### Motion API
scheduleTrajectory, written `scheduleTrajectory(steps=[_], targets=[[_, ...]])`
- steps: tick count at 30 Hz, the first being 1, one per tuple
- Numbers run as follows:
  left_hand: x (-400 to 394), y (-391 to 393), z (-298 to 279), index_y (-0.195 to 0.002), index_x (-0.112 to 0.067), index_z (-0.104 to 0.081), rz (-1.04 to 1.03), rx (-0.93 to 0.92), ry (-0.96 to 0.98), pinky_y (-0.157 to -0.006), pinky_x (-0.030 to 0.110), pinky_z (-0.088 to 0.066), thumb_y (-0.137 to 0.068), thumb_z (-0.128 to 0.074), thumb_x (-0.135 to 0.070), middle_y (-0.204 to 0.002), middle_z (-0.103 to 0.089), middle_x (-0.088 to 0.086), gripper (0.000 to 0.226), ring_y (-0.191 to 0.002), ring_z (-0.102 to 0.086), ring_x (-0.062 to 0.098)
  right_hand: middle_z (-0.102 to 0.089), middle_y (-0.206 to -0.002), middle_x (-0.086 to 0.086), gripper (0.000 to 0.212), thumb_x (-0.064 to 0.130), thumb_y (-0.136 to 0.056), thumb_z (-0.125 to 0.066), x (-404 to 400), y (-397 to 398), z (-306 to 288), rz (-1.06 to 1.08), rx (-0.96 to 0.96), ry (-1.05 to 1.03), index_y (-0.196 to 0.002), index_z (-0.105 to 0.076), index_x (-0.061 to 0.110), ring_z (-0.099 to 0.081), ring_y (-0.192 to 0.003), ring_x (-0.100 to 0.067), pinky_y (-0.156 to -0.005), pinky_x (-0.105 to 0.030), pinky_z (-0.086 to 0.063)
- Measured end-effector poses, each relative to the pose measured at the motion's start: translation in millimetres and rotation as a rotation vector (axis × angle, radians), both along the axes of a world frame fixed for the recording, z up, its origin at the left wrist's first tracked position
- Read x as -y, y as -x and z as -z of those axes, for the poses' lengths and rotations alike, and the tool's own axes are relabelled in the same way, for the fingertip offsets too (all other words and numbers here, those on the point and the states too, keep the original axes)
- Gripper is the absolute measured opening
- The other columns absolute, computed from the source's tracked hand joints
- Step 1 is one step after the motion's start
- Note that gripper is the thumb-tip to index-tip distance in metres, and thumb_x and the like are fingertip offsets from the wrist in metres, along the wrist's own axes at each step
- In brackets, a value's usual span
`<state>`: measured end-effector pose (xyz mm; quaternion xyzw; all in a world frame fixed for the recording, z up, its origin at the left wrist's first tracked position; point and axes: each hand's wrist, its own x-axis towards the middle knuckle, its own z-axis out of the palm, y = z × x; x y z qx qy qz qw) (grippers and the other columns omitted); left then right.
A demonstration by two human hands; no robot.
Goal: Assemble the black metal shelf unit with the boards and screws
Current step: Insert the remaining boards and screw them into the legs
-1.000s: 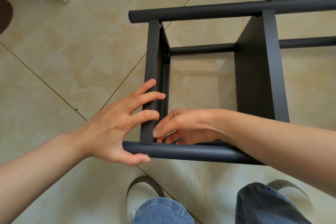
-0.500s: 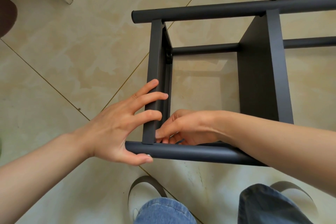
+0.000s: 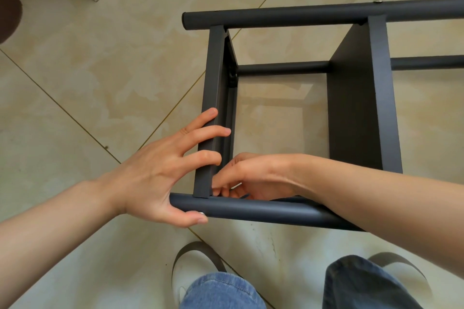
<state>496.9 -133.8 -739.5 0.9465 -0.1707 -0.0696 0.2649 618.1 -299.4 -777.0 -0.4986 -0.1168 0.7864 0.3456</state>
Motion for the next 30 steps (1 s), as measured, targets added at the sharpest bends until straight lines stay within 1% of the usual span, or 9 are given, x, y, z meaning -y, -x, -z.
scheduleTrajectory(steps=[2,5,9,14,18,22,26,28,30], targets=[[0.2,0.0,0.1,-0.121,-0.021,-0.051,0.002,0.001,0.002,-0.093,0.027,-0.044,-0.076,-0.067,-0.064,-0.159,-0.031,0.005,0.065,-0.156,-0.009,0.03,-0.058,-0.065,-0.002,0.025,0.012,-0.086,-0.061,-2.6,2.4,-0.1,0.017,-0.006,0.003,-0.062,-0.066,0.016,-0.054,-0.062,-0.015,-0.073,-0.029,-0.044],[0.5,0.1,-0.2,-0.121,-0.021,-0.052,0.0,0.009,0.003,-0.091,0.027,-0.045,-0.076,-0.066,-0.064,-0.159,-0.031,0.005,0.065,-0.156,-0.009,0.029,-0.056,-0.073,-0.002,0.019,0.017,-0.08,-0.063,-1.3,-1.2,-1.0,0.029,-0.096,-0.007,-0.062,-0.068,0.021,-0.052,-0.068,-0.016,-0.078,-0.032,-0.041],[0.8,0.3,-2.1,-0.122,-0.021,-0.05,-0.003,0.011,0.014,-0.088,0.036,-0.054,-0.075,-0.067,-0.063,-0.16,-0.029,0.004,0.065,-0.156,-0.009,0.029,-0.058,-0.075,-0.002,0.009,0.02,-0.079,-0.068,1.5,-4.9,0.3,0.017,-0.095,-0.005,-0.071,-0.068,0.016,-0.053,-0.068,-0.017,-0.073,-0.029,-0.043],[1.2,0.5,-3.5,-0.122,-0.02,-0.05,-0.002,0.014,0.008,-0.084,0.036,-0.056,-0.075,-0.066,-0.064,-0.159,-0.029,0.005,0.066,-0.156,-0.009,0.029,-0.056,-0.06,0.002,0.03,0.016,-0.089,-0.06,-2.7,2.2,2.2,-0.036,0.016,0.012,-0.06,-0.067,0.017,-0.05,-0.059,-0.012,-0.071,-0.027,-0.04],[1.6,0.2,-3.1,-0.121,-0.02,-0.052,-0.004,0.016,0.006,-0.088,0.035,-0.054,-0.076,-0.066,-0.065,-0.159,-0.031,0.006,0.065,-0.156,-0.009,0.028,-0.05,-0.068,0.001,0.027,0.021,-0.09,-0.058,-1.0,-1.8,0.3,-0.011,-0.072,0.019,-0.064,-0.065,0.02,-0.046,-0.062,-0.014,-0.068,-0.026,-0.039],[1.5,0.2,-2.5,-0.121,-0.021,-0.05,-0.002,0.017,0.01,-0.09,0.035,-0.053,-0.075,-0.067,-0.063,-0.159,-0.029,0.005,0.065,-0.156,-0.009,0.029,-0.056,-0.082,-0.004,0.021,0.014,-0.092,-0.061,1.2,-4.6,0.2,0.005,-0.092,-0.039,-0.073,-0.068,0.018,-0.052,-0.07,-0.016,-0.076,-0.028,-0.043],[1.4,0.0,-2.3,-0.122,-0.022,-0.049,-0.007,0.014,0.013,-0.086,0.035,-0.054,-0.074,-0.068,-0.063,-0.16,-0.029,0.004,0.066,-0.156,-0.009,0.029,-0.063,-0.071,-0.001,0.027,0.017,-0.094,-0.061,1.3,-2.7,0.6,-0.021,-0.039,-0.043,-0.07,-0.073,0.017,-0.056,-0.07,-0.016,-0.077,-0.029,-0.046],[1.1,0.2,-1.6,-0.122,-0.022,-0.05,-0.011,0.012,0.018,-0.088,0.033,-0.052,-0.074,-0.068,-0.063,-0.159,-0.03,0.004,0.066,-0.156,-0.01,0.029,-0.062,-0.079,-0.006,0.019,0.019,-0.094,-0.061,0.0,-2.0,0.9,-0.034,-0.005,-0.028,-0.079,-0.072,0.013,-0.056,-0.075,-0.019,-0.08,-0.031,-0.045],[0.7,0.4,-0.6,-0.122,-0.022,-0.051,-0.011,0.012,0.014,-0.089,0.031,-0.05,-0.074,-0.068,-0.064,-0.159,-0.031,0.004,0.066,-0.156,-0.01,0.029,-0.056,-0.076,-0.005,0.016,0.02,-0.092,-0.062,0.0,-2.7,0.8,-0.03,-0.016,-0.007,-0.081,-0.07,0.012,-0.052,-0.072,-0.019,-0.076,-0.029,-0.042]])
